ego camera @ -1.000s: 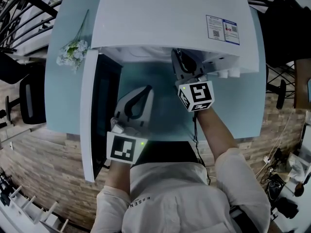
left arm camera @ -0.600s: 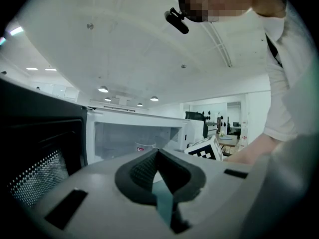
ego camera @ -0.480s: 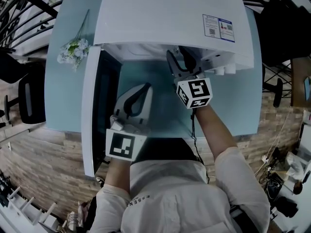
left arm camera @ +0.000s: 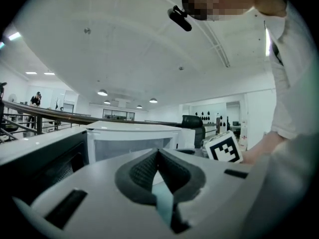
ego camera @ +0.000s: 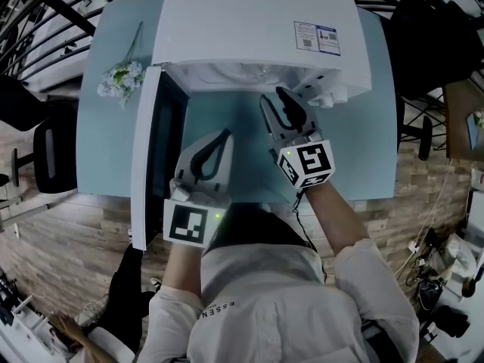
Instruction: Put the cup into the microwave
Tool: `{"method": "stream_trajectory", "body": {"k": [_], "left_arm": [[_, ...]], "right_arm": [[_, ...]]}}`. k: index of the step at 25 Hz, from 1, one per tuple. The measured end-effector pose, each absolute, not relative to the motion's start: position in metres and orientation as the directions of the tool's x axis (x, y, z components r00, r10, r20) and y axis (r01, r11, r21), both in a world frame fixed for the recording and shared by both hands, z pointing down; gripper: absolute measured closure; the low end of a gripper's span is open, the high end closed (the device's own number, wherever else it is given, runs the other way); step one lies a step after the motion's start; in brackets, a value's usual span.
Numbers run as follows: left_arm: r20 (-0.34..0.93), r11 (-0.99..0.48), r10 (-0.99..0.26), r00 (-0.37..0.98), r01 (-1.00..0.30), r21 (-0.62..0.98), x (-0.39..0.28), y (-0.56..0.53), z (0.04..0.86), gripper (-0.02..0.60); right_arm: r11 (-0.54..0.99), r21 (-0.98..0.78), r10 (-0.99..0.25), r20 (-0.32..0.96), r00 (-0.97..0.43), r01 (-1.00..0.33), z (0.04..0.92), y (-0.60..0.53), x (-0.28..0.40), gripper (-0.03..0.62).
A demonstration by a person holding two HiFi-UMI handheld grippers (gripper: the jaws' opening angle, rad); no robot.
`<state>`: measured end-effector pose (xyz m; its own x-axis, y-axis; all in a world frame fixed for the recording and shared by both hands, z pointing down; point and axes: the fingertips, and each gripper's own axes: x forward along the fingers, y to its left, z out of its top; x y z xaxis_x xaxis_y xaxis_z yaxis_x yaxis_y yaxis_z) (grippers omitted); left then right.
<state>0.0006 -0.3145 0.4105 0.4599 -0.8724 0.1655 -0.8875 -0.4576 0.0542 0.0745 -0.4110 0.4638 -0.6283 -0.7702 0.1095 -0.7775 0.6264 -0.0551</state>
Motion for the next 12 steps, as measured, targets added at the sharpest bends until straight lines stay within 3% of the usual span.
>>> {"method": "stream_trajectory", "body": {"k": [5,12], "left_arm": [[0.139,-0.448,-0.883,0.447,-0.894,0.029,0.002,-0.298,0.382,0.581],[0.106,-0.421,-0.902,0.418,-0.907,-0.004,-0.002,-0.272,0.34,0.58]], "right_arm": [[0.63,-0.083,-0.767,0.096,-0.635,-0.773,0.428,-0.377,0.092,0.553],[0.665,-0.07,-0.741,0.055,-0.669,-0.743,0.373,-0.332,0.107,0.578]]}}
